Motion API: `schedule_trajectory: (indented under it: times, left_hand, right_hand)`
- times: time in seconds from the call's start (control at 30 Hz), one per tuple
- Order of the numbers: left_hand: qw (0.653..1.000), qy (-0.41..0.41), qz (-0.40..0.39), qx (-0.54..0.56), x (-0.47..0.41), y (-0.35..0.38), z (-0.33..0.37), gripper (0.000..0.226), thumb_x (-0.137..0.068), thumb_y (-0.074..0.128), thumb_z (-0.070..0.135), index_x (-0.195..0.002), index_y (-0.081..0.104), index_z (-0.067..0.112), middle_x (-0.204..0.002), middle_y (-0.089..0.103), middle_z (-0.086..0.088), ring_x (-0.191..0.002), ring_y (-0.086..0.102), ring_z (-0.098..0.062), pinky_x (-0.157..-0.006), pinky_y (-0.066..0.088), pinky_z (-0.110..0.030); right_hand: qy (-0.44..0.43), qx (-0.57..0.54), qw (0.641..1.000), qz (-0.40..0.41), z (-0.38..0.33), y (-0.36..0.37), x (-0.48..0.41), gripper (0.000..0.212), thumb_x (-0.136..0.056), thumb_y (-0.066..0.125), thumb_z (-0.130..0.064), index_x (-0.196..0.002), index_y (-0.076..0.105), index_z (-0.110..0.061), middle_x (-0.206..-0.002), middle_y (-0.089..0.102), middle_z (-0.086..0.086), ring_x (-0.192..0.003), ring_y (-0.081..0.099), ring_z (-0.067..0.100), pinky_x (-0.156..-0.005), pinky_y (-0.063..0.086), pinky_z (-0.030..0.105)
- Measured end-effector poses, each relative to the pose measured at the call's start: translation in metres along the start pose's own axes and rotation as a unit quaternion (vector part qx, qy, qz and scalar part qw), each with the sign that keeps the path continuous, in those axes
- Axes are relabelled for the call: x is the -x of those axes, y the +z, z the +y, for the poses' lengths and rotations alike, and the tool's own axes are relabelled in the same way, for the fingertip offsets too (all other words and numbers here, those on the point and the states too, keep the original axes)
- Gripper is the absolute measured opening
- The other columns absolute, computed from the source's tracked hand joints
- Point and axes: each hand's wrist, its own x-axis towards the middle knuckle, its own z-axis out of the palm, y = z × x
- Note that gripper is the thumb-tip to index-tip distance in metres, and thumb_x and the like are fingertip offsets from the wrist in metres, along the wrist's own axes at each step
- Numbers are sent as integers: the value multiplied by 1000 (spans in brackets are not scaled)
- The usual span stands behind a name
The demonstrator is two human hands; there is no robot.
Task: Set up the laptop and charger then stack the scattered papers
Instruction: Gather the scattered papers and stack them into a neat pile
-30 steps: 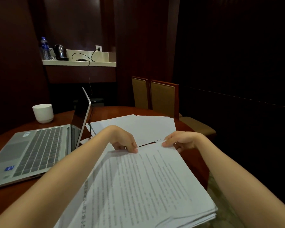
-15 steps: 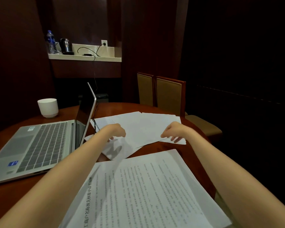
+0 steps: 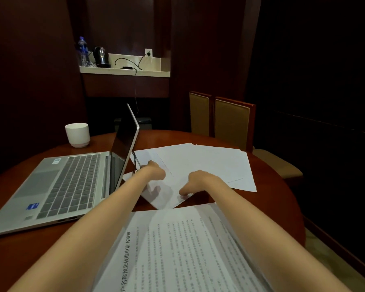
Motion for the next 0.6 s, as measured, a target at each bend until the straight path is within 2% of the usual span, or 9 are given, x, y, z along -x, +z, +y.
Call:
schedule_trajectory:
  times: [0.1, 0.17, 0.23, 0.33, 0.4, 0.47, 0.53, 0.6]
  left_hand:
    - [999, 3, 14, -47, -9, 2, -10, 56, -91, 50, 16, -139, 28, -2, -137, 44, -19, -125, 46, -33, -95, 40, -37]
    - [997, 15, -11, -74, -13, 6, -17, 58, -90, 50, 20, -138, 24, 0, -130, 49, -18, -117, 52, -30, -79, 45, -33]
    - [993, 44, -8, -112, -19, 9, -23, 59, -88, 54, 27, -134, 24, 2, -123, 52, -16, -109, 56, -28, -70, 46, -30]
    - [974, 127, 24, -185, -22, 9, -23, 55, -86, 58, 21, -130, 29, 5, -114, 50, -15, -99, 56, -29, -67, 42, -30]
    - [926, 196, 72, -316, -22, 9, -20, 51, -87, 55, 10, -132, 31, 8, -117, 50, -15, -103, 56, -31, -71, 42, -33]
    - [853, 250, 121, -441, -21, 8, -15, 49, -90, 48, 3, -135, 30, 10, -120, 52, -13, -107, 57, -30, -78, 45, -34]
    - [798, 287, 152, -508, -26, 9, -14, 47, -93, 45, 2, -136, 29, 11, -118, 56, -11, -106, 59, -27, -78, 47, -32]
    - [773, 298, 169, -533, -33, 9, -14, 47, -93, 44, -1, -136, 30, 11, -114, 59, -8, -102, 61, -25, -63, 42, -27]
  right_hand:
    - [-5, 59, 997, 55, 0, 2, -3, 20, -83, 61, -29, -90, 52, -12, -84, 51, 3, -83, 51, 21, -62, 39, 24]
    - [-7, 101, 991, 92, 2, 2, -6, 11, -89, 54, -15, -99, 55, -10, -98, 55, 8, -91, 55, 24, -71, 44, 26]
    - [-2, 112, 986, 120, 6, 2, -9, 23, -92, 50, -6, -114, 56, -5, -115, 57, 13, -105, 57, 27, -85, 47, 28]
    - [7, 77, 987, 139, 14, -1, -11, 26, -93, 50, -5, -118, 55, -3, -118, 59, 14, -105, 58, 27, -87, 47, 28]
    - [21, 34, 988, 147, 22, -3, -12, 18, -93, 48, -4, -109, 57, -1, -113, 59, 16, -96, 57, 26, -79, 48, 26]
    - [42, -16, 988, 150, 32, -5, -13, 11, -93, 48, -3, -100, 56, -2, -111, 57, 18, -95, 57, 28, -62, 45, 21]
    - [60, -69, 985, 148, 40, -6, -15, 25, -94, 47, -6, -118, 52, -3, -123, 54, 17, -103, 59, 30, -57, 44, 20]
    - [77, -111, 982, 135, 44, -6, -16, 36, -94, 48, -7, -130, 44, -6, -131, 50, 16, -108, 58, 31, -55, 46, 21]
